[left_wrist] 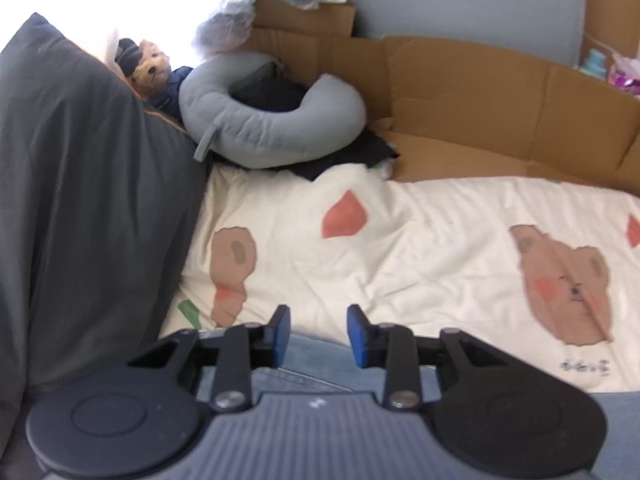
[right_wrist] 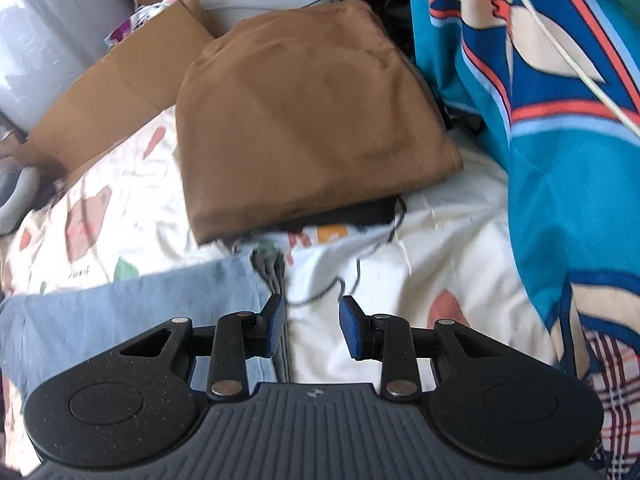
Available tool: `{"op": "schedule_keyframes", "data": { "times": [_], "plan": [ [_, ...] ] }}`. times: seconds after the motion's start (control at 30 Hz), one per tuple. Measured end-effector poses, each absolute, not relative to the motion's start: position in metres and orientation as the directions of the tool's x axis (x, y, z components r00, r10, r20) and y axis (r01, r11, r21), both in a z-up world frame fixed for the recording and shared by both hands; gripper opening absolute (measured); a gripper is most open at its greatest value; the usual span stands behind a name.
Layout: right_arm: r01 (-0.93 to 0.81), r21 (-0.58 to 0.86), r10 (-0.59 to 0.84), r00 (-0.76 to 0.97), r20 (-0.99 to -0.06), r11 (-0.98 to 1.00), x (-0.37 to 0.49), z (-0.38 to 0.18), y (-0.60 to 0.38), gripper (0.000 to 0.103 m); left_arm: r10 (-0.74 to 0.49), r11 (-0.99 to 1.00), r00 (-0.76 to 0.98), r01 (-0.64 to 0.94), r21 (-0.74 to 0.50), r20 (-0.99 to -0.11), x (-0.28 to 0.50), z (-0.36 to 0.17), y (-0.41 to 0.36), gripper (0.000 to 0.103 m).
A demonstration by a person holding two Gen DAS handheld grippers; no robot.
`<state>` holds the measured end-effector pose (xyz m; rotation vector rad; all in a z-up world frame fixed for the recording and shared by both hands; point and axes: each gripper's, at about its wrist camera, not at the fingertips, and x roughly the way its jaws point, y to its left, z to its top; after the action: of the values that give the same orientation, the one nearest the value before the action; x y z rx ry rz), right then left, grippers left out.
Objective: Fold clothes
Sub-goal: 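Open the left gripper and lift both grippers off the trousers, then grasp the folded trouser hem edge with the right gripper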
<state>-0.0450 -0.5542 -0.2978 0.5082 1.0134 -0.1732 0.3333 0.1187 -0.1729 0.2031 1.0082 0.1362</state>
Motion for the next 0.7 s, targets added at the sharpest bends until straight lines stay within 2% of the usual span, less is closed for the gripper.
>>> {"op": "schedule_keyframes", "data": {
  "times": [0.13,0.27,0.37,0.57,0.7],
  "plan": [
    [0.364,0.351,0.133,0.507,-0.852,0.863,-0.064,-0.309,-0.562,0.037,0.179,0.981,0.520,-0.025,0.195,-0.835,0.317,-0.157,0.105,0.049],
    [0.384,0.431,0.214,0.493,-0.843,0.817,-0.082,-0.323,-0.566,0.039,0.174,0.980,0.521,-0.010,0.198,-0.836,0.294,-0.149,0.099,0.065],
    [0.403,0.503,0.277,0.499,-0.821,0.765,-0.094,-0.333,-0.565,0.045,0.179,0.980,0.508,-0.012,0.201,-0.843,0.271,-0.149,0.100,0.065],
    [0.509,0.644,0.384,0.527,-0.758,0.571,-0.112,-0.366,-0.567,0.046,0.224,0.972,0.450,-0.037,0.233,-0.865,0.229,-0.162,0.117,0.065],
    [0.537,0.678,0.411,0.541,-0.734,0.502,-0.116,-0.378,-0.563,0.061,0.221,0.975,0.429,-0.070,0.212,-0.876,0.211,-0.165,0.126,0.065]
  ]
}}
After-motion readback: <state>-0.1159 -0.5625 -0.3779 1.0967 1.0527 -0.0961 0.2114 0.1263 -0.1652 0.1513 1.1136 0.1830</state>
